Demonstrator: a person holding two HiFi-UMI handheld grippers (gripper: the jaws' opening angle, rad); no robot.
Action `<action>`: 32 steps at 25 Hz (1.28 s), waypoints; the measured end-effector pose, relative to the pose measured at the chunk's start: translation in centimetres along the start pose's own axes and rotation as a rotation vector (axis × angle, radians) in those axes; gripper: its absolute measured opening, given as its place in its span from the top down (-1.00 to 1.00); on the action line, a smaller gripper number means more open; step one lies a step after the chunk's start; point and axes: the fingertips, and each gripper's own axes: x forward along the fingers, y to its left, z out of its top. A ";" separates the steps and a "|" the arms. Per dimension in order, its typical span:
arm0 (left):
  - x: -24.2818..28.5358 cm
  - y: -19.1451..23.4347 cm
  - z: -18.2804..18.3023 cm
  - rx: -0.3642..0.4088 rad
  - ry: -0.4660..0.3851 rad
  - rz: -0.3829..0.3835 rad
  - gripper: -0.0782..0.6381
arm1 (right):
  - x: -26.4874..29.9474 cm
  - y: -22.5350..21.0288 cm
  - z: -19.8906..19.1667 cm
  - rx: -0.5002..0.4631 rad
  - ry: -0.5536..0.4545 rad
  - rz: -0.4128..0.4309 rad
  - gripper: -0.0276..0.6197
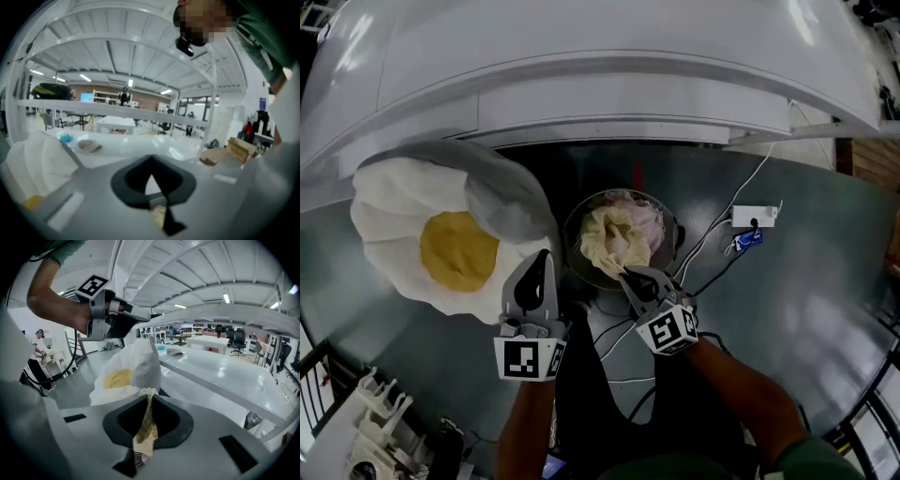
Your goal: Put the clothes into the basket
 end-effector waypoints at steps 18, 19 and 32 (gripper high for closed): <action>-7.0 -0.9 8.5 0.058 -0.065 0.042 0.78 | -6.0 0.8 5.2 0.071 0.027 0.076 0.55; -7.8 -1.0 9.4 0.062 -0.074 0.044 0.78 | -7.1 0.8 6.8 0.077 -0.001 0.067 0.55; -20.3 -1.4 20.4 0.116 -0.183 0.121 0.78 | -23.0 4.9 32.6 0.048 -0.392 0.145 0.90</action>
